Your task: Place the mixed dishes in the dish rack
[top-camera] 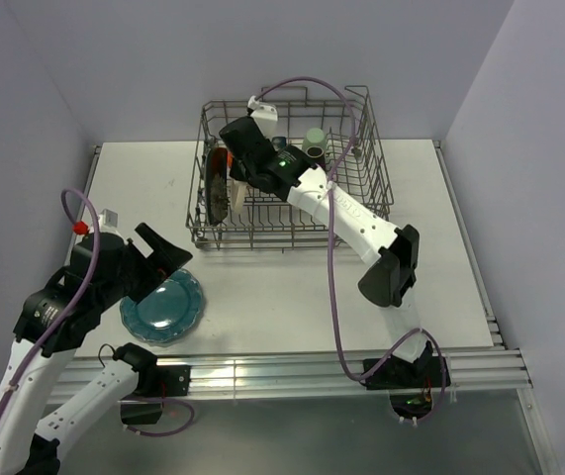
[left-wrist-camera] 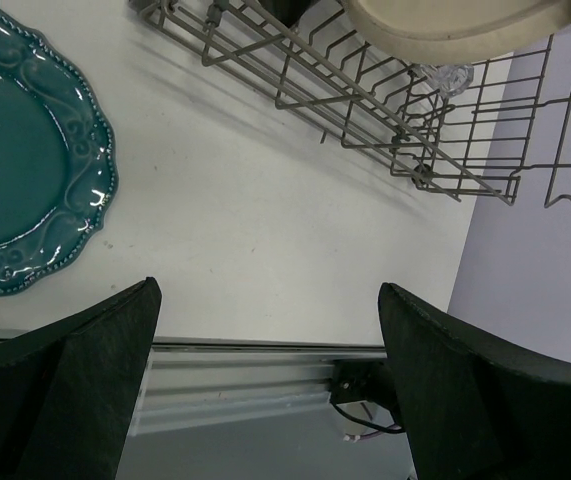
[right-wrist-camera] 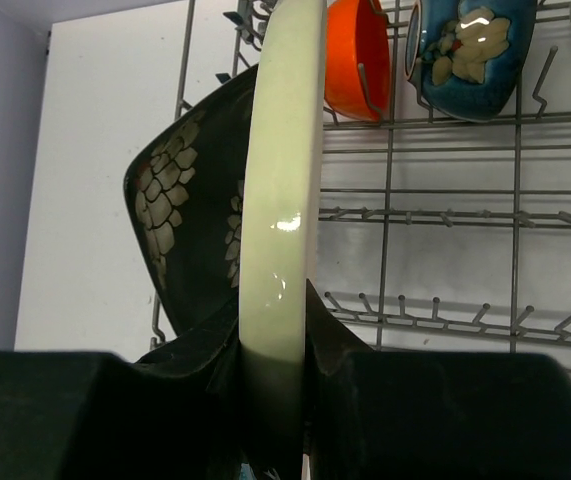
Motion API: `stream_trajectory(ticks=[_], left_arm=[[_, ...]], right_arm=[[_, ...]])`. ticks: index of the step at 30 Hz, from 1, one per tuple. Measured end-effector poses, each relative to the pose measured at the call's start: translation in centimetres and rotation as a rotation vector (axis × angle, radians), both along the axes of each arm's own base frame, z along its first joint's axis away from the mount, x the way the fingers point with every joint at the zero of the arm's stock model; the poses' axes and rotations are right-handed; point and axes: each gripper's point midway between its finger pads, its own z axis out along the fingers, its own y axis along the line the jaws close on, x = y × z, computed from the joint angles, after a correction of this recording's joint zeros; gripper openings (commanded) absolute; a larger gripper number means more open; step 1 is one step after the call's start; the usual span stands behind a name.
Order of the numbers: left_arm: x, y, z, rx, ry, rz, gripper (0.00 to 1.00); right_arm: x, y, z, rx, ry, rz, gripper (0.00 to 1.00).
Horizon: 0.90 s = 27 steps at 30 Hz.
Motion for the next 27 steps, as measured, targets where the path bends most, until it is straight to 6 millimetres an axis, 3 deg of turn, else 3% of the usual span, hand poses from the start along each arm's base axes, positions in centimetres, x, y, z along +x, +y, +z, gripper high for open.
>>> stream_trajectory(ticks=[14,21,27], left_arm=[[0.8,-0.1,0.2,0.034,-0.002,-0.005,0.97],[1.3,-0.1,1.1,0.051,-0.020,-0.011,0.97],[1.3,0.0,1.1,0.061,-0.012,-0.016,0.97]], right_arm=[[0.4,0.7,-2.8,-0.064,0.020,-0.002,0.00],[-0.5,2.8,-7.2,-0.195,0.040,0.039,0.00],[-0.5,2.6,-8.2,-0.245,0.040,0.033,0.28]])
